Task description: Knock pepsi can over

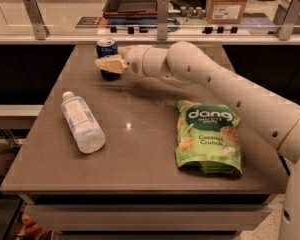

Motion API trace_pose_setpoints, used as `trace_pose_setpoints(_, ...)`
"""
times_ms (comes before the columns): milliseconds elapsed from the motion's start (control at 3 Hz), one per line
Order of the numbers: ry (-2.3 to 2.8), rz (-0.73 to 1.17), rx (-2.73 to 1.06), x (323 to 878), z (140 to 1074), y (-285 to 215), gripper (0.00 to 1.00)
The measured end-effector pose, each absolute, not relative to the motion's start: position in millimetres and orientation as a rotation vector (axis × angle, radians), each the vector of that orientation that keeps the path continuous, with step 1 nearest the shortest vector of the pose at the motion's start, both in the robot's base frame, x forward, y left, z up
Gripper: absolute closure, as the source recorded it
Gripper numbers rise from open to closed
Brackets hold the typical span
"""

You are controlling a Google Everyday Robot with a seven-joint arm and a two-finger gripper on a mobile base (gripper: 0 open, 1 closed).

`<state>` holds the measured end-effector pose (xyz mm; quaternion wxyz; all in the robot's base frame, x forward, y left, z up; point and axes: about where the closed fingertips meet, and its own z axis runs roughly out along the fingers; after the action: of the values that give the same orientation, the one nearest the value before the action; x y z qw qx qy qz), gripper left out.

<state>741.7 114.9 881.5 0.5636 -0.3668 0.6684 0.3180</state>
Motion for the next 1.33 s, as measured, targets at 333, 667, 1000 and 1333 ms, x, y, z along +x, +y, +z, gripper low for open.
trace_pose_setpoints(333, 1.572, 0.752, -0.866, 741.0, 881.2, 117.4, 0.65)
trace_pose_setpoints(667, 1.571, 0.755, -0.869, 740.2, 881.0, 120.1, 0.88)
trace_pose_setpoints(1000, 1.570, 0.758, -0.871, 739.6, 880.8, 122.4, 1.00)
trace_pose_setpoints(1333, 1.570, 0.758, -0.872, 739.6, 880.8, 122.5, 1.00)
